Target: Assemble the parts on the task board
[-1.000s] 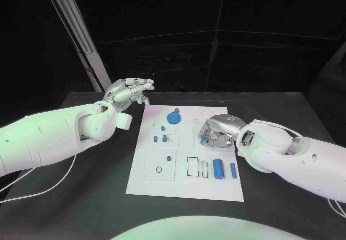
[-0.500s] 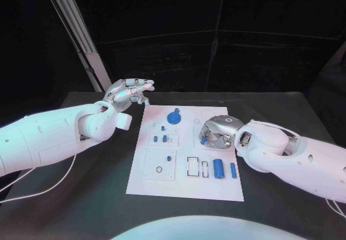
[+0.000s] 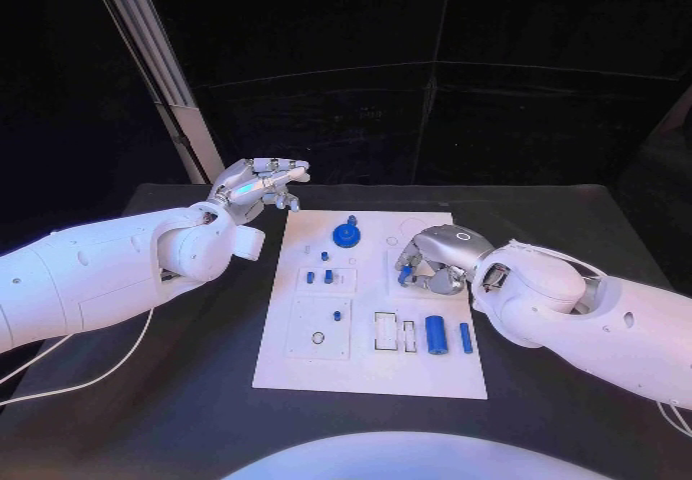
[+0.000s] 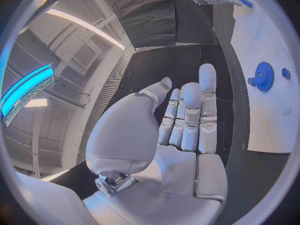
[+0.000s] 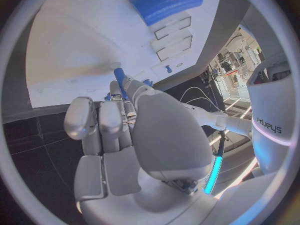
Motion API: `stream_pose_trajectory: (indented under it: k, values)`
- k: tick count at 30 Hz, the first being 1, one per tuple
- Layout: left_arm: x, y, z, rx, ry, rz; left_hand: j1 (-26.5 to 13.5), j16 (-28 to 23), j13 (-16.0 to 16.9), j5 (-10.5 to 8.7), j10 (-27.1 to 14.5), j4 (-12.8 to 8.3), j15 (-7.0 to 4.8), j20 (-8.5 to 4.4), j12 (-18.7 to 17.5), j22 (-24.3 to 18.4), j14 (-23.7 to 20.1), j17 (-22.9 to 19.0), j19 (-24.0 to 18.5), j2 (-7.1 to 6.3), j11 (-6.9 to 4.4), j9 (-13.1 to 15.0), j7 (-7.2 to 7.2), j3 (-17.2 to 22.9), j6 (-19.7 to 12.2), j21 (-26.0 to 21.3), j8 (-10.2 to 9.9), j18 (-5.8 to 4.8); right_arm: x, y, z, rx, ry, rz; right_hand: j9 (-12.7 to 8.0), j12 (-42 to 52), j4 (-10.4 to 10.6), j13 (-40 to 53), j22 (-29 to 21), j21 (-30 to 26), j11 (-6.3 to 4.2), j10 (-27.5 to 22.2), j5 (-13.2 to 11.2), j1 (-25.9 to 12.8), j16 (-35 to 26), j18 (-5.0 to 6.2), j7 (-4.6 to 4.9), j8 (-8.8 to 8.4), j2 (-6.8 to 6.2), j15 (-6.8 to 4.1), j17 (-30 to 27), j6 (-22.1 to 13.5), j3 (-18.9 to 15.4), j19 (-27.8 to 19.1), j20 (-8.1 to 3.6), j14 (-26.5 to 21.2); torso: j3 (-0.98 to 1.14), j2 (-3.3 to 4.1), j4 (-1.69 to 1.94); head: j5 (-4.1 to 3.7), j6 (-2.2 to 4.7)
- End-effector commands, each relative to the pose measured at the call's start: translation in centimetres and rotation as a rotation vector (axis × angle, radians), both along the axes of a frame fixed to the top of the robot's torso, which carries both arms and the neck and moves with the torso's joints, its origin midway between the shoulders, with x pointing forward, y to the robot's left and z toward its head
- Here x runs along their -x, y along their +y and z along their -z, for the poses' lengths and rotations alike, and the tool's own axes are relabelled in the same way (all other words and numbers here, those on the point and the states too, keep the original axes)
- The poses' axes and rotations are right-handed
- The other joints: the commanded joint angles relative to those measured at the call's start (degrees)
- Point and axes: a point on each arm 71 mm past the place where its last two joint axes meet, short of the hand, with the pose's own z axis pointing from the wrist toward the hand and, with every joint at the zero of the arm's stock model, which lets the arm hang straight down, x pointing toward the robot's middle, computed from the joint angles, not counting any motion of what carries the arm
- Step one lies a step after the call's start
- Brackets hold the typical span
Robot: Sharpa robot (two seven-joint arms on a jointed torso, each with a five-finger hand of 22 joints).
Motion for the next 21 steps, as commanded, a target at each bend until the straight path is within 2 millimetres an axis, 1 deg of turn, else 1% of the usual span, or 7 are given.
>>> stream_pose_trajectory:
  k: [1,6,8,10,14,17,21]
  values:
    - [0.0,-0.1,-0.1,0.01,-0.002,0.01,-0.3,-0.3,-0.1,0.19,-0.4,-0.3,0.04,0.06,0.3,-0.1,-0.5,-0.1,-0.3,0.5,-0.16,-0.1,0.18,-0.1,-0.4,-0.3,0.4,0.77,0.0,-0.3,-0.8,-0.109,0.013,0.017,-0.1,-0.3,0.1,0.0,0.1,0.2,0.01,0.4,-0.2,-0.9,0.3,-0.97,0.19,0.05,0.03,-0.39,0.0,0.3,0.5,0.3,-0.06,0.5,-0.11,-0.03,0.11,-0.04,0.1]
    - [0.0,0.0,-0.1,0.009,-0.004,0.007,-0.3,-0.4,-0.1,0.2,-0.4,-0.2,0.04,0.07,0.3,-0.1,-0.5,-0.2,-0.3,0.56,-0.16,-0.1,0.18,-0.1,-0.4,-0.3,0.4,0.77,0.3,-0.6,-1.8,-0.141,0.053,0.019,-0.1,-0.4,0.2,0.0,0.2,0.3,0.0,0.4,-0.1,-1.3,0.5,-0.98,0.18,-0.01,-0.21,-0.38,0.2,0.3,0.6,0.3,-0.04,0.6,-0.11,-0.04,0.13,0.26,0.15]
    - [0.0,0.1,-0.1,0.009,-0.006,0.005,-0.2,-0.4,-0.1,0.22,-0.4,-0.3,0.04,0.07,0.4,-0.1,-0.6,-0.2,-0.3,0.63,-0.18,-0.1,0.16,-0.1,-0.4,-0.3,0.4,0.77,0.5,-0.4,-2.1,-0.152,0.064,0.013,-0.1,-0.5,0.2,0.0,0.3,0.3,0.0,0.4,-0.1,-1.3,0.5,-1.0,0.17,-0.02,-0.29,-0.39,0.3,0.3,0.7,0.4,-0.04,0.6,-0.09,0.05,0.14,0.34,0.21]
    - [0.0,0.1,-0.2,0.008,-0.007,0.003,-0.2,-0.4,-0.1,0.22,-0.4,-0.3,0.04,0.07,0.4,-0.1,-0.6,-0.2,-0.3,0.63,-0.18,-0.1,0.16,-0.1,-0.4,-0.3,0.4,0.77,0.8,0.0,-2.4,-0.171,0.074,-0.002,-0.1,-0.5,0.2,0.0,0.4,0.4,0.0,0.4,0.0,-1.4,0.6,-1.02,0.17,-0.02,-0.35,-0.39,0.4,0.3,0.7,0.4,-0.04,0.6,-0.09,0.05,0.12,0.66,0.15]
    - [-0.1,0.0,-0.1,0.009,-0.007,0.005,-0.2,-0.4,-0.1,0.22,-0.4,-0.3,0.04,0.07,0.4,-0.1,-0.6,-0.2,-0.3,0.63,-0.18,-0.1,0.16,-0.1,-0.4,-0.3,0.4,0.77,1.2,1.5,-2.8,-0.206,0.085,-0.039,-0.1,-0.6,0.2,0.0,0.4,0.4,0.02,0.5,0.1,-1.7,0.6,-1.03,0.18,-0.03,-0.43,-0.38,0.4,0.4,0.8,0.4,-0.04,0.6,-0.06,0.05,0.19,1.04,0.07]
    - [-0.1,-0.1,-0.1,0.01,-0.007,0.007,-0.2,-0.4,-0.1,0.22,-0.4,-0.3,0.04,0.07,0.4,-0.1,-0.6,-0.2,-0.3,0.63,-0.18,-0.1,0.16,-0.1,-0.4,-0.3,0.4,0.77,1.4,3.0,-3.0,-0.232,0.089,-0.073,-0.1,-0.6,0.3,0.0,0.5,0.5,0.03,0.5,0.2,-1.8,0.7,-1.04,0.19,-0.04,-0.5,-0.37,0.5,0.4,0.8,0.5,-0.03,0.6,-0.11,0.08,0.3,1.21,-0.09]
    - [-0.1,-0.3,-0.2,0.011,-0.008,0.01,-0.2,-0.4,-0.1,0.22,-0.4,-0.3,0.04,0.07,0.4,-0.1,-0.6,-0.2,-0.3,0.63,-0.18,-0.1,0.16,-0.1,-0.4,-0.3,0.4,0.77,1.5,5.3,-3.0,-0.252,0.089,-0.127,-0.1,-0.7,0.3,0.0,0.5,0.5,0.02,0.5,0.3,-1.9,0.7,-1.05,0.18,-0.07,-0.54,-0.37,0.5,0.4,0.9,0.5,-0.03,0.6,-0.12,0.06,0.16,1.79,-0.46]
